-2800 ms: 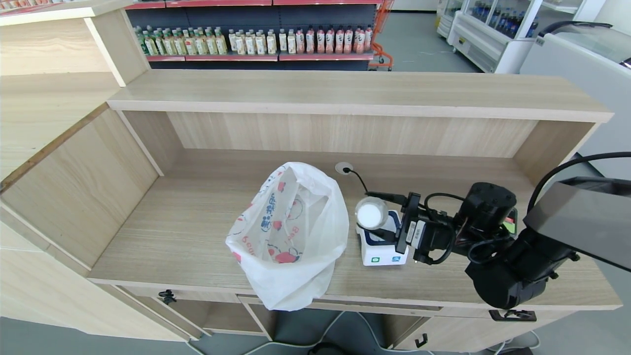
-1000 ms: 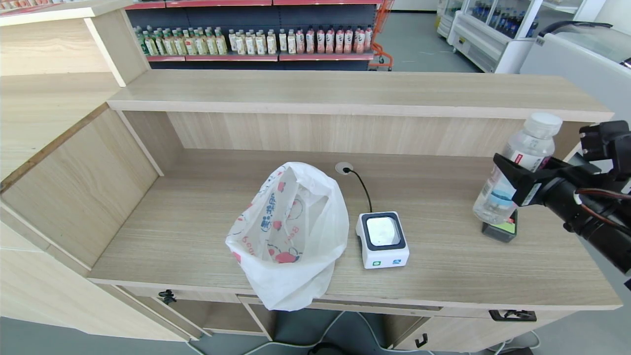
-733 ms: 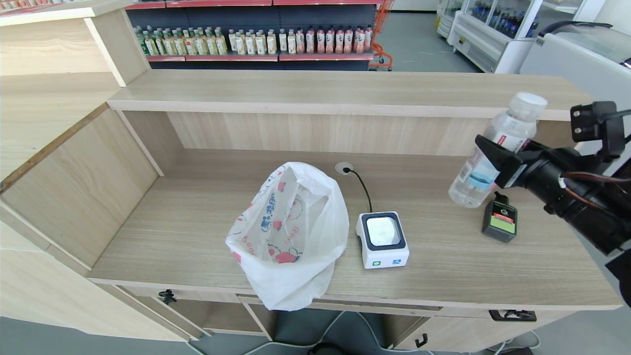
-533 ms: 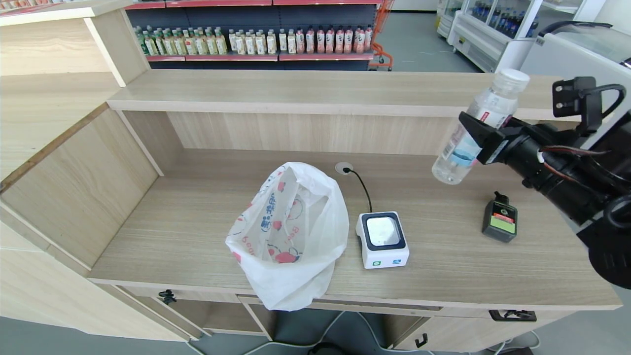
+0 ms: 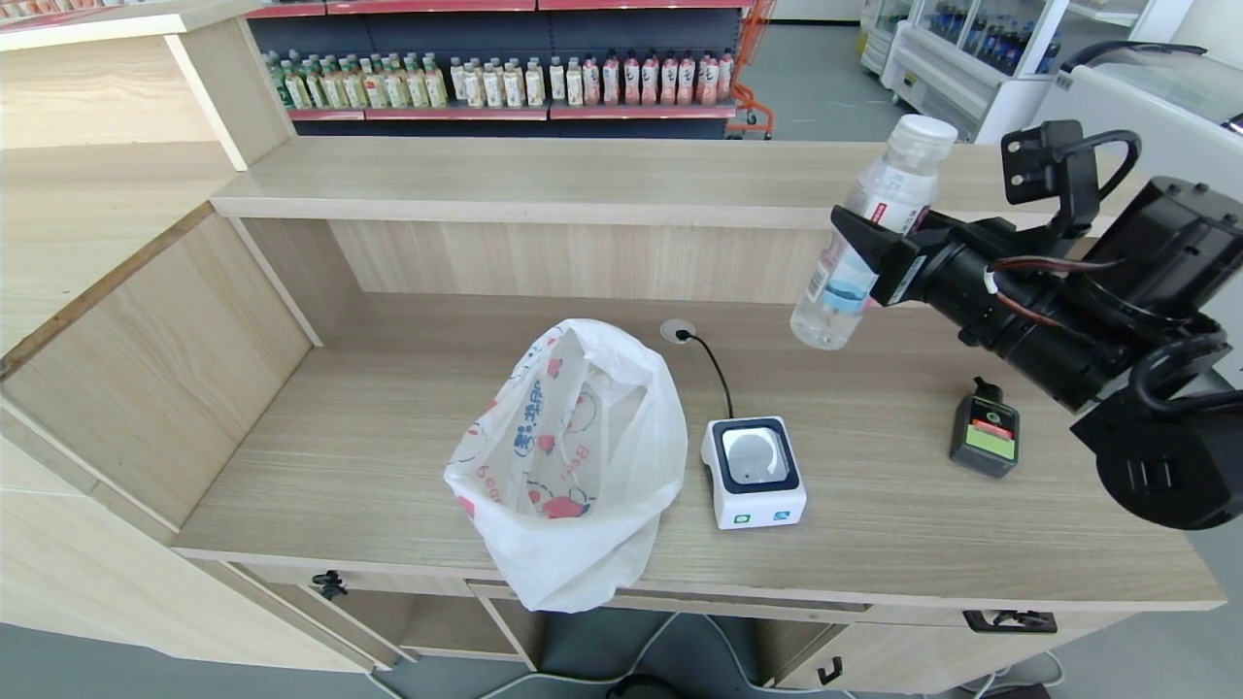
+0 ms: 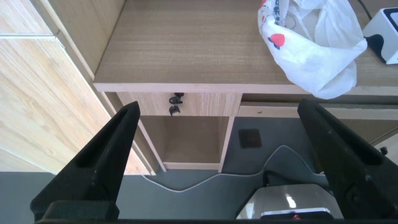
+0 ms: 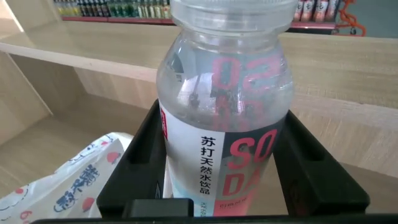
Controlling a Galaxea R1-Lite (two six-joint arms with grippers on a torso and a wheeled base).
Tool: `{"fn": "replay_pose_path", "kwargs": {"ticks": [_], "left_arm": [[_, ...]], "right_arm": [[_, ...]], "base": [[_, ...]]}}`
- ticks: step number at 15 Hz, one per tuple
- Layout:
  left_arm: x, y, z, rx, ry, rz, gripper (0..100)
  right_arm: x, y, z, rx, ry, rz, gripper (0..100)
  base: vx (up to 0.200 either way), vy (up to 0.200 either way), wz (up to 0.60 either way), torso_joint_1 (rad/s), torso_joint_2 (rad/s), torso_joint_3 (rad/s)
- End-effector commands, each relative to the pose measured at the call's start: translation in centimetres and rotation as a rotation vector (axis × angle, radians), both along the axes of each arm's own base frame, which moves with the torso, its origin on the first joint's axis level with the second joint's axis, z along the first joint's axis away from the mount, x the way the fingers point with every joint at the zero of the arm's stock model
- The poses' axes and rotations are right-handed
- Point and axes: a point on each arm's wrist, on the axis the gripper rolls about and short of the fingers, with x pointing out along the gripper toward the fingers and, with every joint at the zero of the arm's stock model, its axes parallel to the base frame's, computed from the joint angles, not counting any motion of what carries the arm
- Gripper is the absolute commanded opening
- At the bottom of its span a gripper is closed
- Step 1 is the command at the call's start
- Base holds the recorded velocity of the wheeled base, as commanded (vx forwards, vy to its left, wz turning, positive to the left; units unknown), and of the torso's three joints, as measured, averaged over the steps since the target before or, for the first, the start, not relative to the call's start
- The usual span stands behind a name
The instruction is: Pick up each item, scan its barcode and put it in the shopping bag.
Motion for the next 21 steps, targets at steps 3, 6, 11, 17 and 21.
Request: {"fn": "replay_pose_path", "kwargs": {"ticks": [3,6,11,17,21], "left_arm": [[0.0,0.0,0.0,-0.002,0.000,0.000,100],[0.0,0.0,0.0,-0.002,0.000,0.000,100],[0.0,0.0,0.0,0.001,-0.001,0.000,100],[0.0,0.0,0.0,-0.002,0.000,0.000,100],[0.0,0.0,0.0,-0.002,0.000,0.000,100]], "right_arm": [[-0.2,0.0,0.1,-0.003,0.014,0.001,0],[-0.1,0.5,0.0,-0.001,0.042,0.008,0],[0.1,3.8,-1.6,0.012,0.106,0.110,0],[1.4,5.6,-4.5,0.009,0.188,0.177,0],[1.8,5.9,-7.7,0.005,0.169,0.205,0]], "base": [[0.000,0.200,0.00,-0.006,0.00,-0.001],[0.000,0.200,0.00,0.009,0.00,0.004],[0.000,0.200,0.00,-0.002,0.00,0.004],[0.000,0.100,0.00,0.001,0.00,0.000],[0.000,0.000,0.00,0.000,0.00,0.000]]}}
